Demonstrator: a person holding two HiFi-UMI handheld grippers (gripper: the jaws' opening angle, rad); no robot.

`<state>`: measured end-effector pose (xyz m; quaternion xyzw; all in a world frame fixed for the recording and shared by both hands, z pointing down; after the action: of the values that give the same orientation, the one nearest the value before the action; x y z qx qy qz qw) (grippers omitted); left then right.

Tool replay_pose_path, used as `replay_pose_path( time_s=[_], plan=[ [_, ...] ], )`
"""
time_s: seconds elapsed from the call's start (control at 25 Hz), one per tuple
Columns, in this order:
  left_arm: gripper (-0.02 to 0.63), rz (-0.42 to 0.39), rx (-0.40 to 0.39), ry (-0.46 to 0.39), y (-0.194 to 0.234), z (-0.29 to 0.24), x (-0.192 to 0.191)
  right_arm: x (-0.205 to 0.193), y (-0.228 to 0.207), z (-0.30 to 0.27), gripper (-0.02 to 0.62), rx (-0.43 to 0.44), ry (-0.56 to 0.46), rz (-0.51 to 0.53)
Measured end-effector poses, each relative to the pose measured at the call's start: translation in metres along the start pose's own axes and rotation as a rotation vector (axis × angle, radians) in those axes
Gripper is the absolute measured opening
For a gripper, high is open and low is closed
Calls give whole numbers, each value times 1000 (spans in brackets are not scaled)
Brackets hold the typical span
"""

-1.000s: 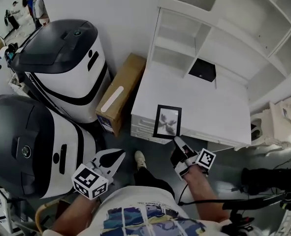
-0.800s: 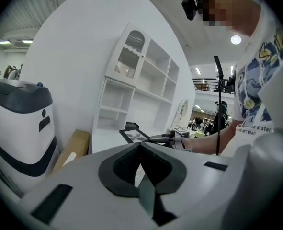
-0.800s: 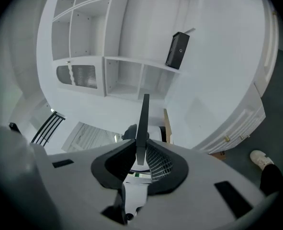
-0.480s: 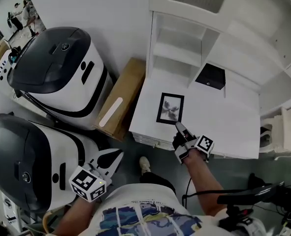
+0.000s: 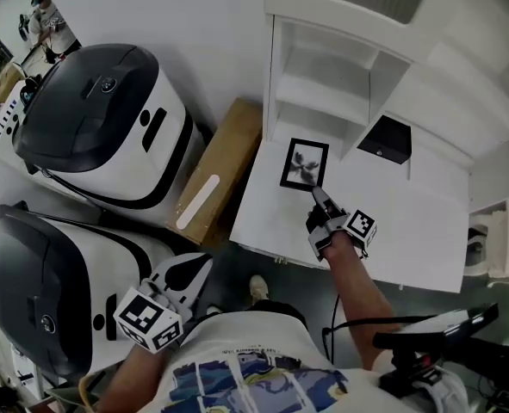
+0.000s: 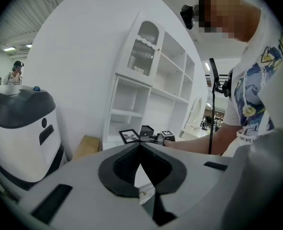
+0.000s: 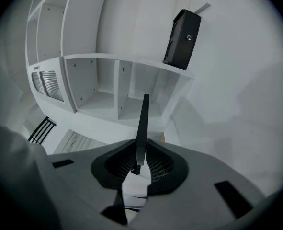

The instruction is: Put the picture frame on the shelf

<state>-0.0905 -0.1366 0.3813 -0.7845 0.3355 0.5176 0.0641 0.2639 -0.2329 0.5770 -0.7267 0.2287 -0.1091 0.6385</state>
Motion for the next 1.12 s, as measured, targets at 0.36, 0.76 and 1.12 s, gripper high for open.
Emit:
replay_pose_path(
  time_s=[0.36, 0.76, 1.12],
  plan=[
    [12, 26, 63, 17, 30, 11, 5, 34, -10, -73, 81, -32, -17, 42],
    [12, 58, 114, 45, 53, 12, 2, 64, -28, -129, 81, -66, -49, 43],
    [12, 90, 146, 68, 63, 13, -4, 84, -46, -160, 81, -119, -64, 66]
  ],
)
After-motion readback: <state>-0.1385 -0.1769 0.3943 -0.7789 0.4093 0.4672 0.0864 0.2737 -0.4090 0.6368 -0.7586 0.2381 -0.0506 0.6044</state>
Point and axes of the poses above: the fingertips, and each gripper's own axes: z backward along the fingers, y to its left, x out of its top, the point moved 7 cm from there along z, backward along the fingers, and after that the axes turned 5 degrees about y, right-handed, at the moved point
